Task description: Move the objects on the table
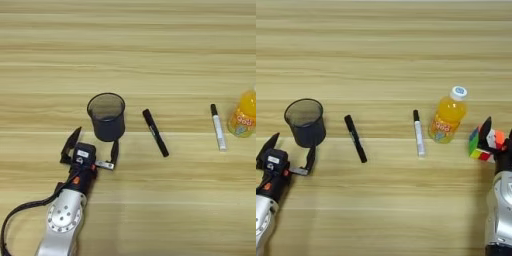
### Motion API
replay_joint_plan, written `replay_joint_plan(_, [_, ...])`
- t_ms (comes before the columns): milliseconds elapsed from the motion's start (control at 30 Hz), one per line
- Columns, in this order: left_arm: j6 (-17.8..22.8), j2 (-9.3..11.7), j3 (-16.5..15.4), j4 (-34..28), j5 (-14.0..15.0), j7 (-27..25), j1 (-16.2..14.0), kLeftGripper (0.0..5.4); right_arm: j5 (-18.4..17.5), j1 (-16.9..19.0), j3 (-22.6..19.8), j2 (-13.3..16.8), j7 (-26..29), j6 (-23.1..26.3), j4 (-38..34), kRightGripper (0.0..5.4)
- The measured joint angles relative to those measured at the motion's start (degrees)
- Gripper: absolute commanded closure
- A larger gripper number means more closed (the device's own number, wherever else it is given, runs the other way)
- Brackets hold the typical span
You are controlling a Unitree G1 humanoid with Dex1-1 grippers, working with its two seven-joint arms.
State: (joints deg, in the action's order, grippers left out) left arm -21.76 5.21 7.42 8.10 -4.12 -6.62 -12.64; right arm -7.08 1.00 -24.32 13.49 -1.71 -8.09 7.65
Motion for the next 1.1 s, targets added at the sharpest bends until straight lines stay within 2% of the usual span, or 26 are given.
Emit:
replay_joint_plan(133, [-0.1, -0.1, 0.2, 1.7, -0.1, 0.0, 0.8, 0.00, 0.0, 0.0, 0.1, 0.0, 0.0, 0.0, 0.0, 0.02])
replay_joint_plan(467, [-0.2, -0.2, -1.6, 7.4, -0.7, 3.0, 6.5, 0.00, 0.3, 0.0, 1.0, 0.0, 0.1, 0.0, 0.0, 0.02])
replay_joint_plan(833, [-0.5, -0.1, -1.9, 10.1, -0.6, 3.0, 8.6, 0.00, 0.3, 0.2, 1.4, -0.1, -0.3, 0.0, -0.2, 0.02])
replay_joint_plan(1100, [-1.1, -0.2, -0.2, 11.2, -0.6, 1.0, 9.5, 0.00, 0.3, 0.4, 1.7, -0.1, -0.4, 0.0, -0.6, 0.02])
